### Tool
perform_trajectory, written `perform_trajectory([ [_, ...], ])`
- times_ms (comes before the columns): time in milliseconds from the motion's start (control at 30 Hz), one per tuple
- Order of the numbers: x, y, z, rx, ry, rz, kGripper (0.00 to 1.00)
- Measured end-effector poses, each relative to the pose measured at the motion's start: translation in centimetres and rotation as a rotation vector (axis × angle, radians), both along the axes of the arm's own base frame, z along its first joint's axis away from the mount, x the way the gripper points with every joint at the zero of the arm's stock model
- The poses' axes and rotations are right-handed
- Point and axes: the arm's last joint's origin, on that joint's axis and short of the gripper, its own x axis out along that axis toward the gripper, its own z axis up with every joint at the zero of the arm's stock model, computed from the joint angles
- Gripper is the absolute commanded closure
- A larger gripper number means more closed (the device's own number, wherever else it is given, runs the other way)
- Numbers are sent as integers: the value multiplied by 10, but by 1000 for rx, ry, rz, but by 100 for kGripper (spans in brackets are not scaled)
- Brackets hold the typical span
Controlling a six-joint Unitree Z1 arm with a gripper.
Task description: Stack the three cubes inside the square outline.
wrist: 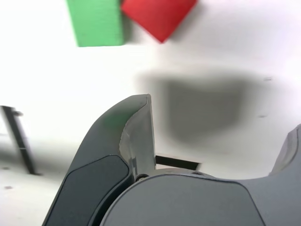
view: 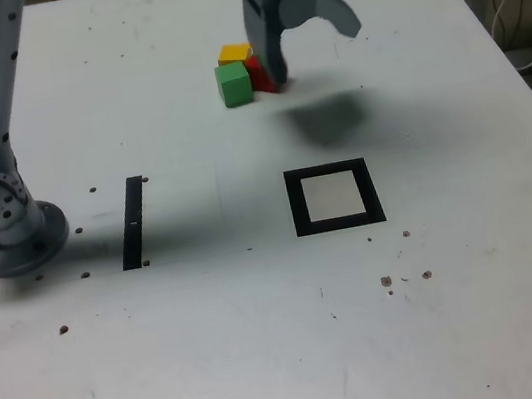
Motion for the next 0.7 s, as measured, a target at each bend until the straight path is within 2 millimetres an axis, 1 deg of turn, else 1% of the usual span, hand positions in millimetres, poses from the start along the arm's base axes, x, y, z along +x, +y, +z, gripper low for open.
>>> perform_trajectory([
  [167,-1,5,-2,2,-11,64,6],
  [467,-11,7,-19,94,63,268,9],
  [700,-13,7,-20,127,73,397,4],
])
